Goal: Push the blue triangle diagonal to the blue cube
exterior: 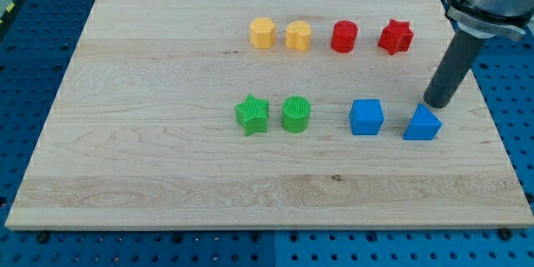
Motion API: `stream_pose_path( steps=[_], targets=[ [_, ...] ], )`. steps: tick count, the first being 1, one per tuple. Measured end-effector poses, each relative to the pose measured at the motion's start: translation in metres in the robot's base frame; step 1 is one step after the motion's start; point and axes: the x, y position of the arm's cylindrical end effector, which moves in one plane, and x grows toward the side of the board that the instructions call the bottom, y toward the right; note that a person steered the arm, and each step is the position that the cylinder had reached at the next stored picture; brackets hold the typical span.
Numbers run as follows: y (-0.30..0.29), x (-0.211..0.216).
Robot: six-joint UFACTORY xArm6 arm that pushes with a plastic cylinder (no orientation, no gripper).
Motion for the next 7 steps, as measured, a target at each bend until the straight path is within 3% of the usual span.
stream_pose_path(
  steps=[2,7],
  targets=[
    [-0.040,0.000],
    [-0.044,0.016]
  ],
)
